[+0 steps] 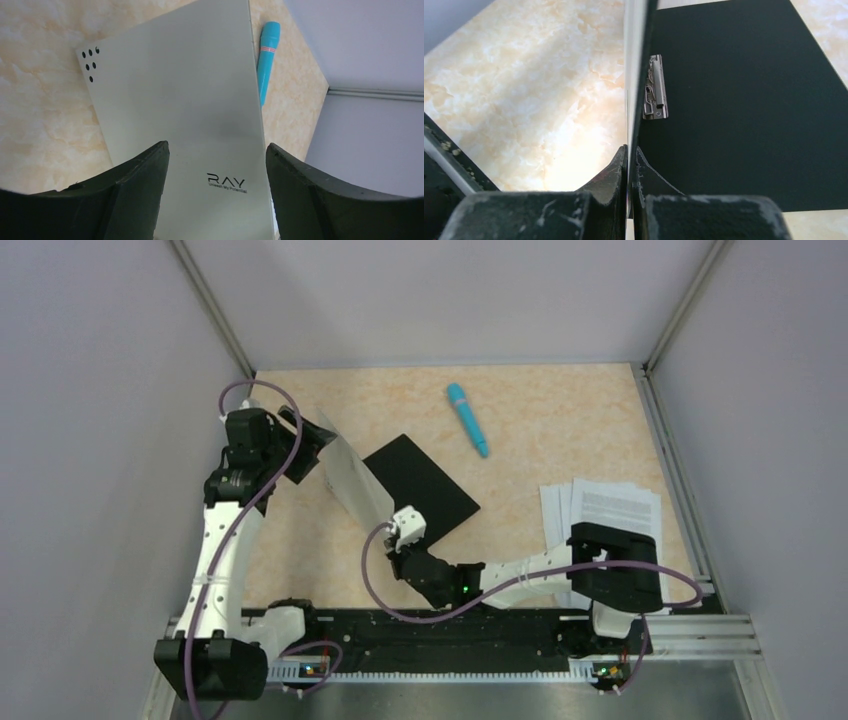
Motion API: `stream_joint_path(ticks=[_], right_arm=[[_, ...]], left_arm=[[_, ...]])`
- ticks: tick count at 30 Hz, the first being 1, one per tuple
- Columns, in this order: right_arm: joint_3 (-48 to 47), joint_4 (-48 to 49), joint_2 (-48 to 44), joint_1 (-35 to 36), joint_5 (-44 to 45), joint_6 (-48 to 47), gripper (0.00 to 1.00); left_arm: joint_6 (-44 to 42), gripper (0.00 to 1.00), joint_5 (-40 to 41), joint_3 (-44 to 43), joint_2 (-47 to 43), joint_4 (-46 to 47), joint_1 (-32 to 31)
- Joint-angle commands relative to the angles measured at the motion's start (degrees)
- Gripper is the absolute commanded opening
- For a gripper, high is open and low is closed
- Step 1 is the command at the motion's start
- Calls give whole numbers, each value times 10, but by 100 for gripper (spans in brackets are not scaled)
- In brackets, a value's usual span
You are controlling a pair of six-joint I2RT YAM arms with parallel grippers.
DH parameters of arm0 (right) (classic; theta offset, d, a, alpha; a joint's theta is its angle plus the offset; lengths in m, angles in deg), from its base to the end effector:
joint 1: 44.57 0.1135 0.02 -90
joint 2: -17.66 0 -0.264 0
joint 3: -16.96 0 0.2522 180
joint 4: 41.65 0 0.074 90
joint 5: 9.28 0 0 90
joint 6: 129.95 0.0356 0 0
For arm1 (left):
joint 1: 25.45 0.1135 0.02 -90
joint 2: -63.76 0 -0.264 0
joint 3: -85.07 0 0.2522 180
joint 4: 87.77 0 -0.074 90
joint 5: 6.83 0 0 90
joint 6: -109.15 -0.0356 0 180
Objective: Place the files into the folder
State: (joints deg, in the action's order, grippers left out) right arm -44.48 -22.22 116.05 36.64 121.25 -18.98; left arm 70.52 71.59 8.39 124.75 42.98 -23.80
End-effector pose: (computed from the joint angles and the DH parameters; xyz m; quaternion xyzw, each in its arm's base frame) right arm 0.0773 0.3487 0.1927 -0.2026 0.7572 0.2561 0.5657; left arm 0.2256 -0.0007 0.3524 -0.3486 0.8058 -0.2784 0.3895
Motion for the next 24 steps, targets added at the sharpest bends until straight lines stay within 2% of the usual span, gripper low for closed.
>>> stream_joint_path(ticks=[1,6,10,14,19,21,22,24], right_arm=[[-53,-16,23,29,65,-94,0],[-85,-27,47,53,89,-134,0],[-102,-36,61,61,104,-155,0],[-119,-37,79,76,126,-186,0],[-130,-30,84,96,144,-206,0],[-129,-31,78,100,145,-206,8],[-128,-33,74,103,146,-206,15],[-121,-35,58,110,145,-206,38]], left_arm=[[1,75,-7,-31,-28,-30,-4],[-24,74,11,-44,-37,-65,-10],[-47,68,46,-30,-50,-96,-11],[-65,59,75,-4,-64,-107,-13],[-98,42,104,2,-73,-120,-13],[-113,33,110,5,-77,-121,-13],[-121,26,110,6,-79,-121,-13],[-137,14,126,8,-83,-121,-13]])
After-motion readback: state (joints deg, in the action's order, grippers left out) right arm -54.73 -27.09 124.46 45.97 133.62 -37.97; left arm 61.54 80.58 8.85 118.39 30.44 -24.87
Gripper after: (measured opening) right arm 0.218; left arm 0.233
